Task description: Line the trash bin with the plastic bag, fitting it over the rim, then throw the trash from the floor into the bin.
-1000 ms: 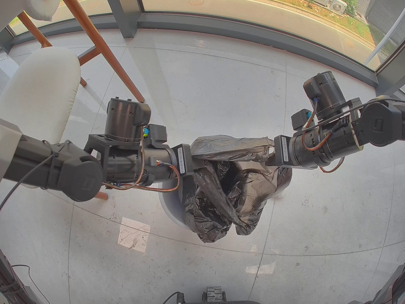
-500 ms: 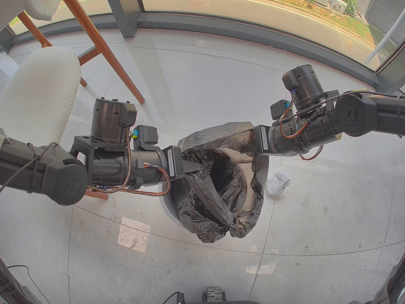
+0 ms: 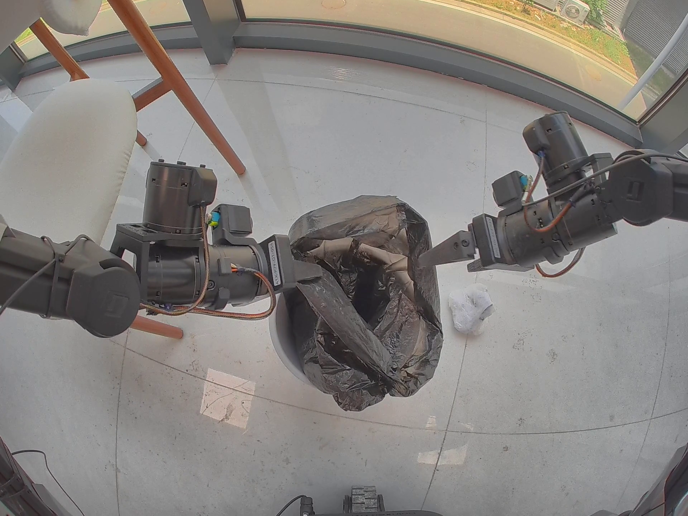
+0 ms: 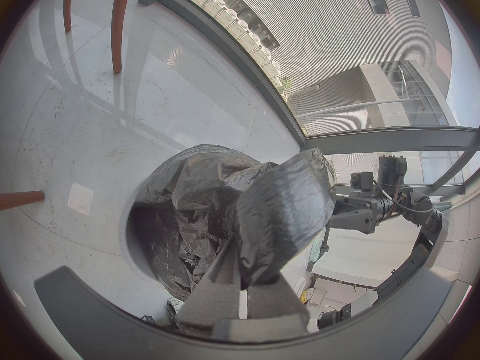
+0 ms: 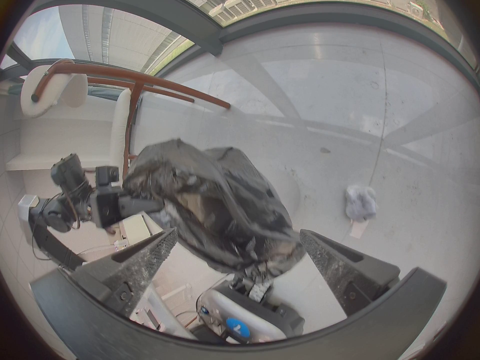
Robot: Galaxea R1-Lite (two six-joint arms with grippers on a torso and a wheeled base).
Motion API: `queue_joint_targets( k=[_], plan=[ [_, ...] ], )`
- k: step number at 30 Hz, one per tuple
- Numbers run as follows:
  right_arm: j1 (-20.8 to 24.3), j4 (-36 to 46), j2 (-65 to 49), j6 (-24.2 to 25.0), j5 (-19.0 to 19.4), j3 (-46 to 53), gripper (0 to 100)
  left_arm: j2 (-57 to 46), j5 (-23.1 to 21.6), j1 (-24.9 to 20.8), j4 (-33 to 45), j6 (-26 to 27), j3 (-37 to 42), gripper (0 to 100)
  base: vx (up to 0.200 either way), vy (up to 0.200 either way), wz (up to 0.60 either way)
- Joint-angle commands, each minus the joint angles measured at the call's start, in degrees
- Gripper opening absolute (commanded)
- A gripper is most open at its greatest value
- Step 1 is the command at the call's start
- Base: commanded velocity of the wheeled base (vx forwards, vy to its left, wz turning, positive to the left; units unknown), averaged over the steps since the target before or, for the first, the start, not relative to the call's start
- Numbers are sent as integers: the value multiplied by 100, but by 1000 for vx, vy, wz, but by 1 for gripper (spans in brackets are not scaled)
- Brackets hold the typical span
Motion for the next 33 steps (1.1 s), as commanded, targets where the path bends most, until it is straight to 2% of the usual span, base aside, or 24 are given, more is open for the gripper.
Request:
queue_joint_targets(
  k=[1,4,6,7,13,14,21,24,28,29,33],
  plan=[
    [-616,-462,-334,14,43,51,100,410,142,171,-6,-18,-480,0,0,0,0],
    [-739,-392,-509,-4,61,192,100,621,397,189,-6,-238,-762,0,0,0,0],
    [-739,-392,-509,-4,61,192,100,621,397,189,-6,-238,-762,0,0,0,0],
    [-722,-357,-791,-30,52,544,100,647,441,189,-15,-528,-858,0,0,0,0],
    [-739,-366,-870,-4,52,667,100,639,450,198,29,-536,-797,0,0,0,0],
    [-766,-366,-870,-4,52,711,100,630,450,215,38,-528,-797,100,0,0,0],
    [-774,-366,-1028,-12,43,1009,100,647,687,496,29,-352,-709,100,0,0,0],
    [-801,-374,-1151,-12,43,1247,100,586,687,584,47,175,-287,100,0,0,0],
    [-845,-374,-1204,-12,43,1335,100,436,450,409,38,202,-41,100,0,0,0],
    [-845,-374,-1204,-12,43,1335,100,357,327,215,29,175,-23,100,0,0,0],
    [-845,-366,-1256,-12,43,1352,100,340,309,-136,-15,-167,-243,100,0,0,0]
  ],
)
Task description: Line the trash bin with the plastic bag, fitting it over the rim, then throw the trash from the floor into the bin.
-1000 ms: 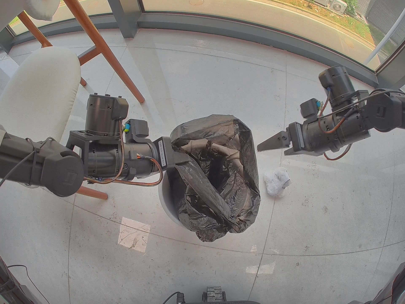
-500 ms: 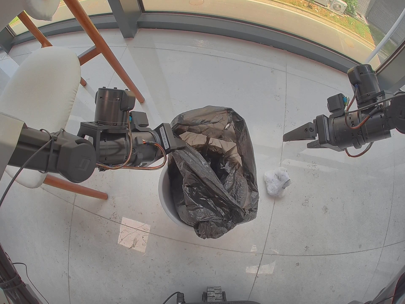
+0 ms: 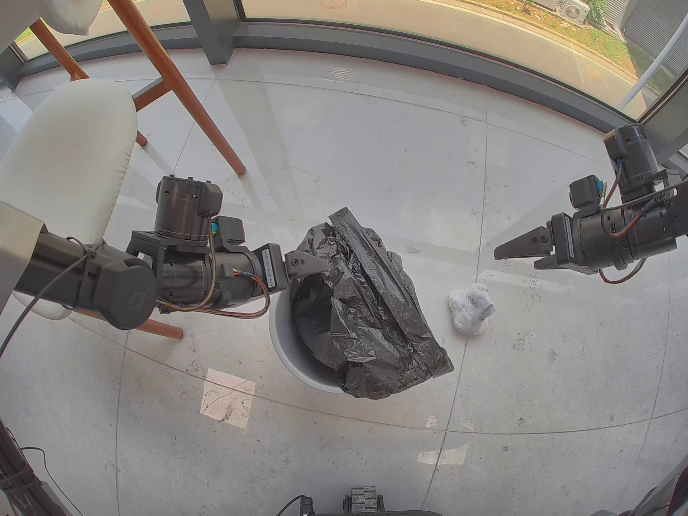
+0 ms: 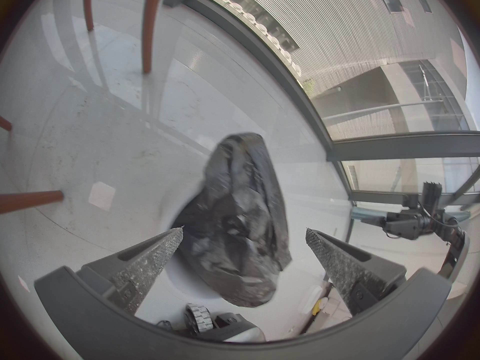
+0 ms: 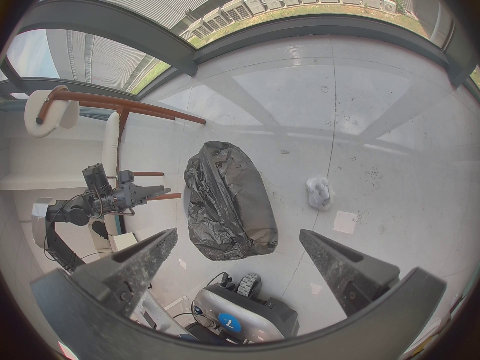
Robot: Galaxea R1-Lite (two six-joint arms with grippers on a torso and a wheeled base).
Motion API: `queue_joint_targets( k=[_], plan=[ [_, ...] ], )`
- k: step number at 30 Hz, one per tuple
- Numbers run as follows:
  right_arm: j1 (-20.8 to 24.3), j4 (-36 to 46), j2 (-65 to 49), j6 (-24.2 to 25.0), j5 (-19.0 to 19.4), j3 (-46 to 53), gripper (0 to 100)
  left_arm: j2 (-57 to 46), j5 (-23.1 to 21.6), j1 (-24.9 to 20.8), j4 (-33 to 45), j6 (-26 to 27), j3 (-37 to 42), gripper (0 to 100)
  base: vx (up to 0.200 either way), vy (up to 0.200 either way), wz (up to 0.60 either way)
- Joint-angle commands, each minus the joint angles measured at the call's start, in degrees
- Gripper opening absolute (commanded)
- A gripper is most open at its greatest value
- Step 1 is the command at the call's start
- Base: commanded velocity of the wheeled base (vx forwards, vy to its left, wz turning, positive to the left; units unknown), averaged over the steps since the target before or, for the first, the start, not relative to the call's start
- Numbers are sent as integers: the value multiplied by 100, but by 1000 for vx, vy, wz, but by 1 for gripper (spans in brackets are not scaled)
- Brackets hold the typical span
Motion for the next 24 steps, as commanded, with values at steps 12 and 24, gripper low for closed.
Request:
queue_joint_targets(
  k=[12,24],
  plan=[
    [29,-14,-304,1,12,405,100,964,99,-840,15,-1091,-1635,100,0,0,0],
    [29,-23,-242,10,21,397,100,2010,266,-1095,15,-1153,-2153,100,0,0,0]
  ],
)
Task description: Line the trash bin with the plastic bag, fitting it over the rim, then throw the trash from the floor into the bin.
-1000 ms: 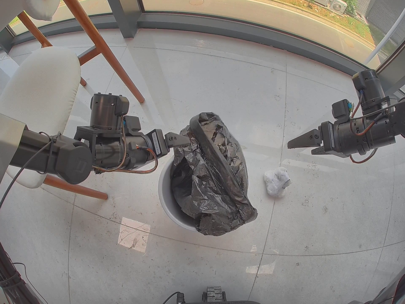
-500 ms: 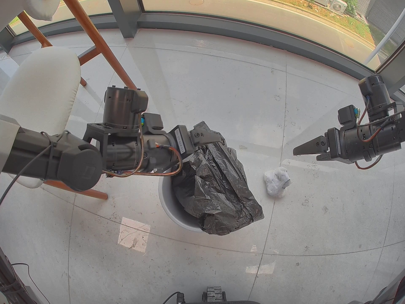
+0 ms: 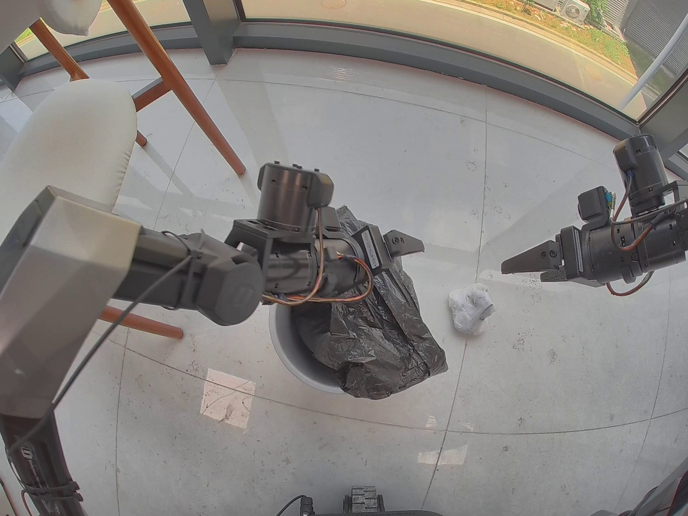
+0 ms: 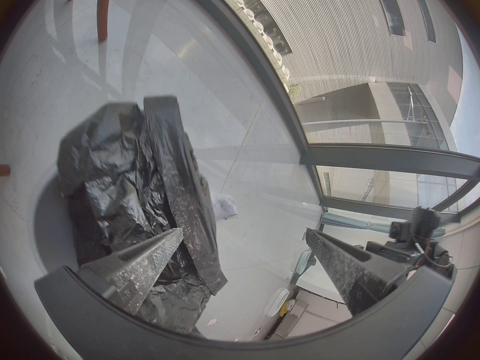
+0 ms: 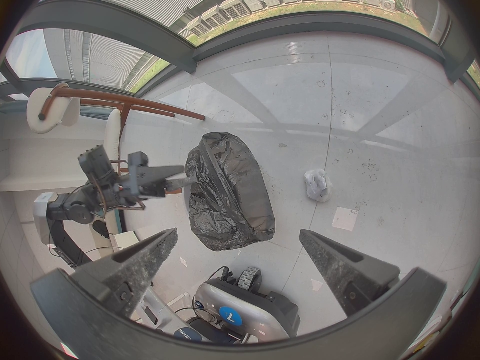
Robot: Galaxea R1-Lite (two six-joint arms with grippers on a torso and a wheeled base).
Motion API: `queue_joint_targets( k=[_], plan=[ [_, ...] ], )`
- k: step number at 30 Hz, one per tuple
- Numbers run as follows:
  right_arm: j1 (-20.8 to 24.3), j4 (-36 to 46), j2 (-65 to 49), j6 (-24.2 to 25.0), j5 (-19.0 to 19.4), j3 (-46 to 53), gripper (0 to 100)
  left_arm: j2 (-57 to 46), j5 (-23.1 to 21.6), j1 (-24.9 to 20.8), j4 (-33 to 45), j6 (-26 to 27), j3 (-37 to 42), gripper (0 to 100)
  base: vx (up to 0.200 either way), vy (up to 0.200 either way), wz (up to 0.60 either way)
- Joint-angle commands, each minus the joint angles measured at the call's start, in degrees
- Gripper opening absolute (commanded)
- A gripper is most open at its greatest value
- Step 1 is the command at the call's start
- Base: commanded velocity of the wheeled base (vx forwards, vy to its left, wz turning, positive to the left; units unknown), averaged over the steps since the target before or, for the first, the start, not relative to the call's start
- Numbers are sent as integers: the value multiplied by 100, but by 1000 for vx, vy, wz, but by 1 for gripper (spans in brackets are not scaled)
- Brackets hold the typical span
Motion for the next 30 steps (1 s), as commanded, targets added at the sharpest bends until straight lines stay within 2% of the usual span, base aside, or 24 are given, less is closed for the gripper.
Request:
queue_joint_targets(
  k=[1,7,16,17,22,30],
  plan=[
    [1,-9,17,1,5,3,100,524,8,-69,7,-3,-164,100,0,0,0],
    [-16,-387,26,-7,-4,179,100,893,25,-95,7,-12,-498,100,0,0,0],
    [-25,-449,9,1,-4,284,100,1130,105,-95,-10,-29,-876,100,0,0,0],
    [-25,-449,17,-7,-4,302,100,1139,113,-95,-10,-29,-920,0,0,0,0],
    [-16,-449,17,-7,-4,310,100,1130,140,-86,25,-38,-894,0,0,0,0],
    [-16,-449,0,1,-4,310,100,972,140,10,-10,-21,-428,0,0,0,0]
  ],
)
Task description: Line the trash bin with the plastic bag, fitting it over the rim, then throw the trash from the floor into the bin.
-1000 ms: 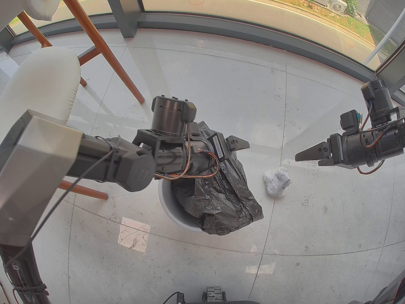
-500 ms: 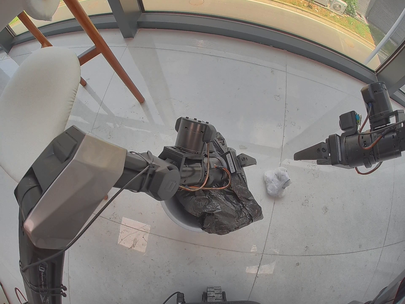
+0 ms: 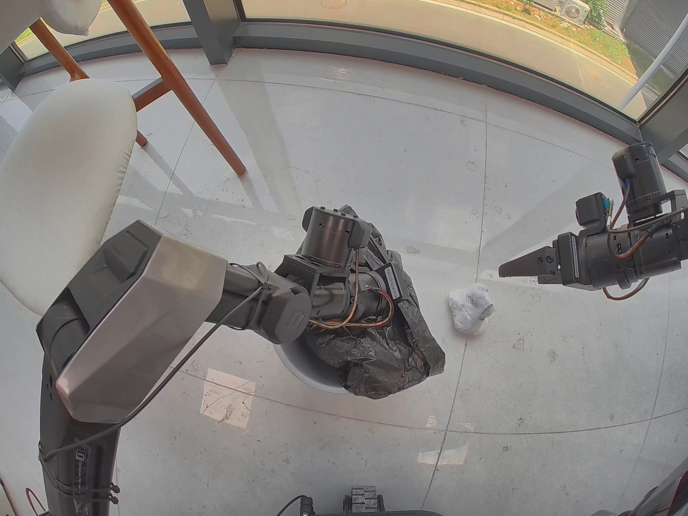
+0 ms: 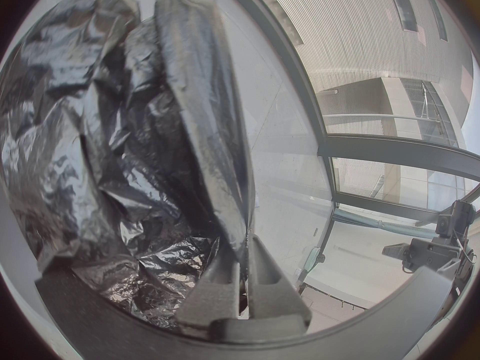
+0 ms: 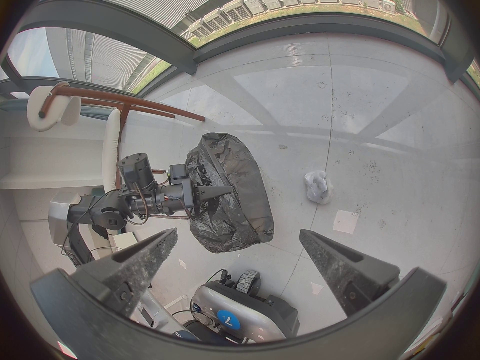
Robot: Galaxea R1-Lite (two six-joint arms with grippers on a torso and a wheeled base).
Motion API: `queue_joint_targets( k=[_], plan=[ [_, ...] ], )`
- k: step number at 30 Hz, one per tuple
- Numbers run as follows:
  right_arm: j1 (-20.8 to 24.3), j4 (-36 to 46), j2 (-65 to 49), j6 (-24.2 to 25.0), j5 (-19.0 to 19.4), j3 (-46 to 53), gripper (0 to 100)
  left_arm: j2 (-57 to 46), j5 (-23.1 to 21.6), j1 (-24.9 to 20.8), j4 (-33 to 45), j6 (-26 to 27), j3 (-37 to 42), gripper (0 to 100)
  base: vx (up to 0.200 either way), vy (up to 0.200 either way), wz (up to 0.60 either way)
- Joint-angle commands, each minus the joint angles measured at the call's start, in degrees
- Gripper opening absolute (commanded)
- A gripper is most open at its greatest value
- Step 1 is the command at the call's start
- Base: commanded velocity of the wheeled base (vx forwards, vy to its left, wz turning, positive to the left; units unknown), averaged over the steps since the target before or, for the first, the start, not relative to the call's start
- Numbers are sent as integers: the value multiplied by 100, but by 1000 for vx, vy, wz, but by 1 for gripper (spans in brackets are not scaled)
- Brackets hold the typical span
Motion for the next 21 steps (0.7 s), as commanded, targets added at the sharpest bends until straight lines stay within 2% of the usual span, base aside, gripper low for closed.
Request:
queue_joint_targets(
  k=[1,13,18,21],
  plan=[
    [-5,1,-15,-3,3,12,100,-243,-2,120,-21,11,298,0,0,0,0],
    [-23,1,-24,-3,3,74,100,-2256,33,411,5,29,2179,0,0,0,0],
    [-5,-8,-6,-3,3,65,100,-2546,113,745,-153,143,3514,0,0,0,0],
    [-5,-8,-6,-3,3,65,100,-2695,121,850,-593,178,4007,0,0,0,0]
  ],
)
